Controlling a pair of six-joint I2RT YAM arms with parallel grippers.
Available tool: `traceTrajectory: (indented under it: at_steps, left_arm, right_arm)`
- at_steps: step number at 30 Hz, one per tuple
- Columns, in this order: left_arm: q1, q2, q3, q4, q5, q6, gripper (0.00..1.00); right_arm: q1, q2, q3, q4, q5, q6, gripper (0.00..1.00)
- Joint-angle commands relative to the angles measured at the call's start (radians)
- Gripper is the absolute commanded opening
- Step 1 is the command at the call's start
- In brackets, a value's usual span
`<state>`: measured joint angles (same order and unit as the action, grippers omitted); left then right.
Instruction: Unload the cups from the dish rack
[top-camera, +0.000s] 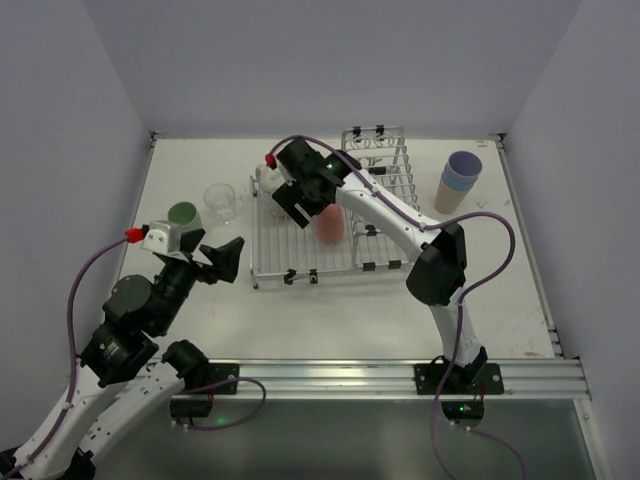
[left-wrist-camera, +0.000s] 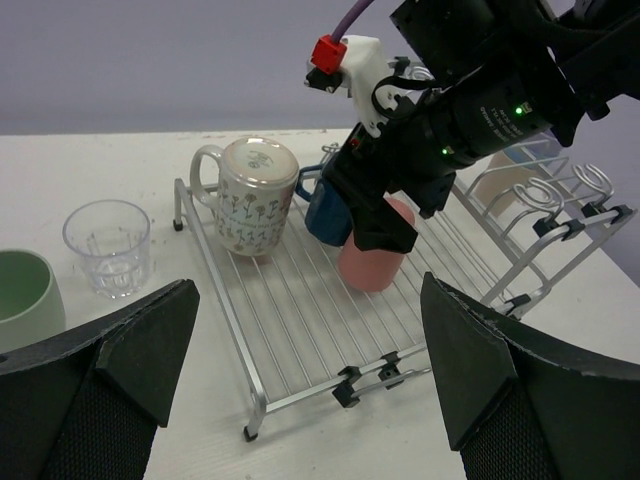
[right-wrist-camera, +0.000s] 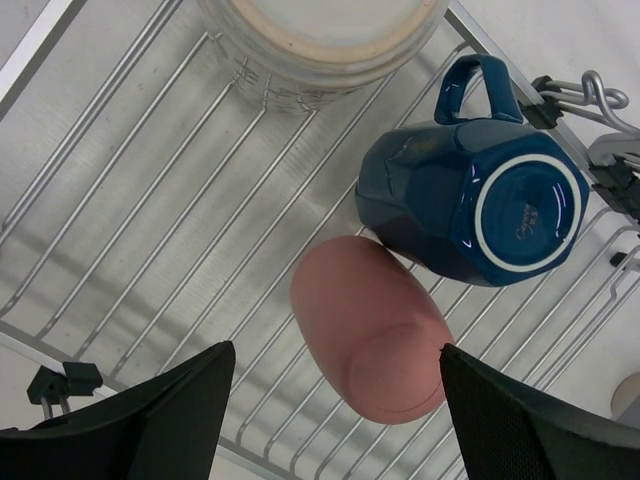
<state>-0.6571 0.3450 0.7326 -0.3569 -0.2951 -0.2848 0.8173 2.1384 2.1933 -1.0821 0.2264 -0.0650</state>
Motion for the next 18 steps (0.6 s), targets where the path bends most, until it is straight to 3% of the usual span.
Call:
traceTrajectory:
  at_steps: [1,18]
  left_arm:
    - [-0.015,-0.015,0.001,0.033,-0.006,-0.017,1.00]
    - [-0.055,-0.066,-0.004,0.024,-0.038,-0.005,1.00]
  right_arm:
    - [0.000,-0.021,0.009,-0.160,0.007,-0.220,0.85]
    - [-0.018,0.005,-0.055,-0.137,0.054,-0.236,0.89]
